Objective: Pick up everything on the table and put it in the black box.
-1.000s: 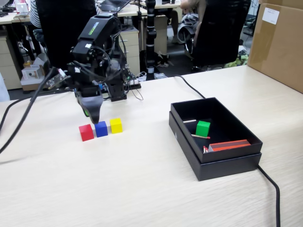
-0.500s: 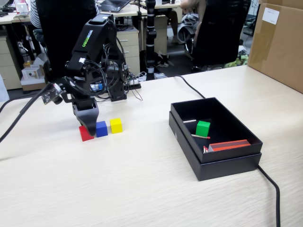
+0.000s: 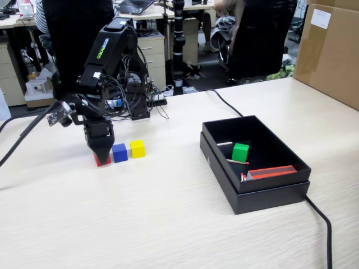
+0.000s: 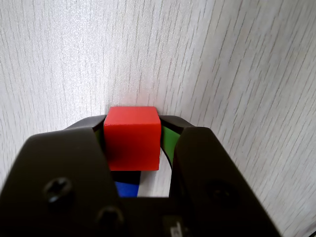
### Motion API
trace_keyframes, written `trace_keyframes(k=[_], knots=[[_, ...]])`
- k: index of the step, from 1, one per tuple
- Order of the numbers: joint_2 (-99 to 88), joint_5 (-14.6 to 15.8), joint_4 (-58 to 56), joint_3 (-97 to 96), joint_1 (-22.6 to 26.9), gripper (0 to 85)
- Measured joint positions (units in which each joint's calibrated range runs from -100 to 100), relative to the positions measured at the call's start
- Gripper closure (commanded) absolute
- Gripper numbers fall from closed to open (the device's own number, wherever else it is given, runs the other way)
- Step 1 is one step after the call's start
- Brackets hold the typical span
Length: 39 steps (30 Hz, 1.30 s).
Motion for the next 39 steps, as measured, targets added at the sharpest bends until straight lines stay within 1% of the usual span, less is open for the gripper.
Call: trace_keyframes(k=[1, 5, 7, 8, 9, 10, 11, 12, 13, 14, 15, 16, 17, 18, 19, 22, 26, 27, 33, 35, 36, 39], knots=[[0.0, 0.1, 0.0, 0.0, 0.0, 78.6], [-0.9, 0.5, 0.0, 0.0, 0.1, 78.6], [-6.1, 2.2, -0.9, 2.9, 1.1, 78.6], [-6.3, 2.3, -1.1, 3.2, 1.2, 78.6], [-8.3, 3.2, -2.2, 6.0, 2.0, 78.6], [-12.9, 6.5, -7.5, 14.6, 5.2, 78.6], [-13.1, 6.6, -7.7, 14.7, 5.2, 78.6], [-14.0, 7.6, -9.2, 15.8, 6.4, 78.6], [-14.6, 11.1, -13.8, 18.4, 9.9, 78.6], [-14.6, 11.3, -14.0, 18.5, 10.1, 78.6], [-14.9, 14.3, -18.5, 23.9, 14.1, 78.6], [-14.9, 14.6, -18.6, 24.3, 14.3, 78.6], [-15.0, 16.1, -20.8, 26.7, 16.0, 78.6], [-15.3, 18.9, -23.3, 30.4, 19.7, 78.6], [-15.3, 19.0, -23.5, 30.5, 19.8, 78.6], [-14.8, 22.2, -25.3, 32.4, 25.6, 78.6], [-6.9, 24.6, -25.3, 42.9, 31.7, 78.6], [-6.7, 24.6, -25.3, 43.1, 31.8, 78.5], [9.1, 26.1, -25.3, 51.8, 35.6, 78.3], [19.9, 27.2, -25.2, 57.1, 36.0, 78.2], [22.8, 27.6, -25.4, 56.8, 36.1, 78.2], [25.1, 28.2, -25.2, 56.8, 36.1, 78.2]])
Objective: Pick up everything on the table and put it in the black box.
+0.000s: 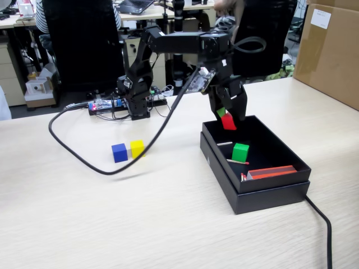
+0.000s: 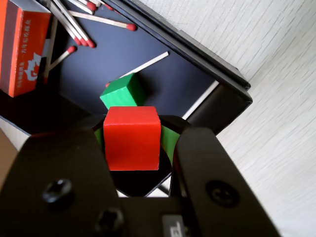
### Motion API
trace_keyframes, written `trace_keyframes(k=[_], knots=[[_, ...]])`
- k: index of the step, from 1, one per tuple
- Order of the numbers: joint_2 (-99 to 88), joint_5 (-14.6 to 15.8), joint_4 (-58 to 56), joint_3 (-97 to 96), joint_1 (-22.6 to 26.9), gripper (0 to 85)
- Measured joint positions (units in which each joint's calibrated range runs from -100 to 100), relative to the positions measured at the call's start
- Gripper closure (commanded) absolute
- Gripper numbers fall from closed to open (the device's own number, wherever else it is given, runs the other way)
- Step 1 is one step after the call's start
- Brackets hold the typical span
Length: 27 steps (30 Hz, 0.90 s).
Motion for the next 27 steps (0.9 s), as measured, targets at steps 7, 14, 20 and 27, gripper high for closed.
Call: trace_keyframes(k=[7, 14, 20, 27], knots=[[0.1, 0.1, -0.1, -5.4, -0.5, 77.8], [0.3, 0.4, 0.2, -8.7, -1.4, 65.6], [1.6, 0.4, 0.5, -8.6, -1.4, 50.4], [1.2, 0.4, 0.5, -7.9, -1.6, 50.4]])
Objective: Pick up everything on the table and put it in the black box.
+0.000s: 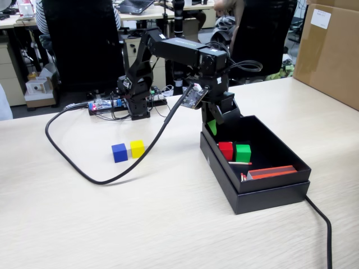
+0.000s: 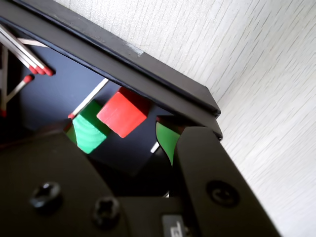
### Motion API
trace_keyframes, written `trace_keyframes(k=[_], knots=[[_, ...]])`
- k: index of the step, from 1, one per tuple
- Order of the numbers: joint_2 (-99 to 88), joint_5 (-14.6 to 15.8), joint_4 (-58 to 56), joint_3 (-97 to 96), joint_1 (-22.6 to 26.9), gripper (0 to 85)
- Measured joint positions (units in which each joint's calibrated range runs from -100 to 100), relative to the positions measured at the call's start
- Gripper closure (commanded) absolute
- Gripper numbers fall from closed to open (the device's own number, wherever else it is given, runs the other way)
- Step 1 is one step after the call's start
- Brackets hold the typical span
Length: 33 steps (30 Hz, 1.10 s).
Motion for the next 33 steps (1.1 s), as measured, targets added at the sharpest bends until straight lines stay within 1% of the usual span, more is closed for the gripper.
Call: trace_keyframes(k=[4, 5, 6, 8, 13, 16, 19, 24, 31, 33], knots=[[-9.2, 0.0, -0.2, -0.1, -1.7, 50.4], [-15.9, -0.3, -0.4, -0.7, -2.8, 49.9], [-22.9, -1.2, -0.5, -3.9, -3.9, 47.6], [-30.3, -2.8, -0.4, -9.3, -5.7, 44.2], [-46.6, -8.1, -0.5, -20.1, -11.3, 43.4], [-52.7, -11.4, -0.5, -26.9, -15.1, 38.3], [-54.1, -14.7, -0.5, -33.6, -18.9, 37.8], [-53.7, -18.2, -0.5, -40.1, -23.5, 37.9], [-41.0, -19.4, -0.3, -42.0, -27.3, 37.8], [-38.1, -19.9, 1.2, -42.6, -28.1, 37.9]])
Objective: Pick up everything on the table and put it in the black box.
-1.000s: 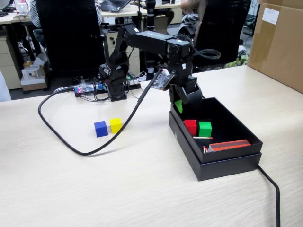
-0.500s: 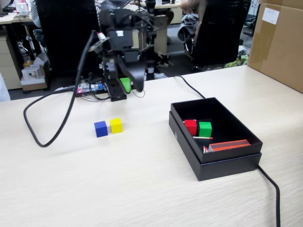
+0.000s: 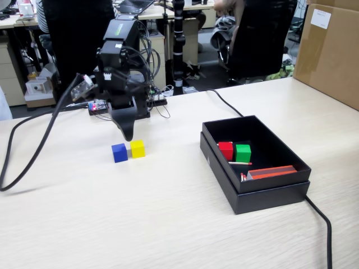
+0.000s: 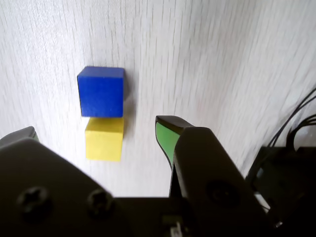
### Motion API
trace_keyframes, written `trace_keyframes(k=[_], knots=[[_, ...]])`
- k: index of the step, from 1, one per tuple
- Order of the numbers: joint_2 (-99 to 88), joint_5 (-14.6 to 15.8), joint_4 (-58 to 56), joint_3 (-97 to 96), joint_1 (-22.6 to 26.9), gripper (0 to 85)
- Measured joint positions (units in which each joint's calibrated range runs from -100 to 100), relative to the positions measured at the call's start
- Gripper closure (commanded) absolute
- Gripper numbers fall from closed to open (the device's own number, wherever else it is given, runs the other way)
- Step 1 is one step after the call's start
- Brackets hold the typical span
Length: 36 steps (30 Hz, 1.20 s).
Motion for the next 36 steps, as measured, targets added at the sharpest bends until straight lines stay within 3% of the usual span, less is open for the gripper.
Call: trace_keyframes(k=[16, 19, 26, 31, 33, 36], knots=[[12.7, -1.4, 8.3, -0.6, -1.2, 40.7], [14.4, -0.7, 8.4, -0.6, -1.1, 45.0], [15.0, 0.1, 11.0, -0.6, -1.1, 68.4], [15.0, 0.8, 11.4, -0.6, -1.2, 69.4], [15.0, 0.8, 11.4, -0.6, -1.3, 76.2], [13.3, 1.0, 11.4, 0.0, -1.3, 76.3]])
